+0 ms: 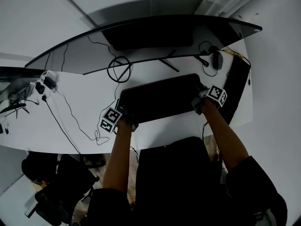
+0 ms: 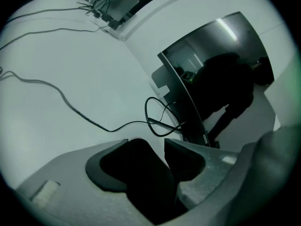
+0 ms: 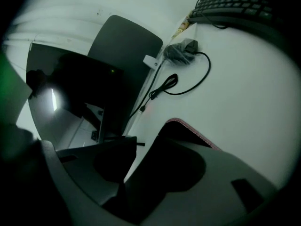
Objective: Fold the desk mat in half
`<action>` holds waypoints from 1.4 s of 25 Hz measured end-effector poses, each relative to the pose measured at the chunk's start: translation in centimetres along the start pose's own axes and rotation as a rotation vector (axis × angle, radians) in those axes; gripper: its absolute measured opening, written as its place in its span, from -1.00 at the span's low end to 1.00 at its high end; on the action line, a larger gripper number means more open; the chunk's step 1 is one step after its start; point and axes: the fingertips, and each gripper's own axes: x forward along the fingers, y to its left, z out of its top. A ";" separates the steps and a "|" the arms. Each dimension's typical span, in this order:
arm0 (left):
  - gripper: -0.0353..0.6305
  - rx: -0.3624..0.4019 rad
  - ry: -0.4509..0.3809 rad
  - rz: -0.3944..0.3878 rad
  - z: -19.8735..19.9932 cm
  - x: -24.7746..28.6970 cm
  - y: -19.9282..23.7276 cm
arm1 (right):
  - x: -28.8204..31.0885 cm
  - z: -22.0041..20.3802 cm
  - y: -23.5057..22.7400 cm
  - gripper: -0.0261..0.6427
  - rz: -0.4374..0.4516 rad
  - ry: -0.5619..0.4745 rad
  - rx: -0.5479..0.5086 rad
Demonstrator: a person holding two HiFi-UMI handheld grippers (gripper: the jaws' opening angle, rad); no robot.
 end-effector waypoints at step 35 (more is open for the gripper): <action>-0.38 0.781 -0.151 -0.685 -7.0 -31.0 -12.7 | -25.8 -15.2 14.0 -0.47 0.025 -0.181 -0.694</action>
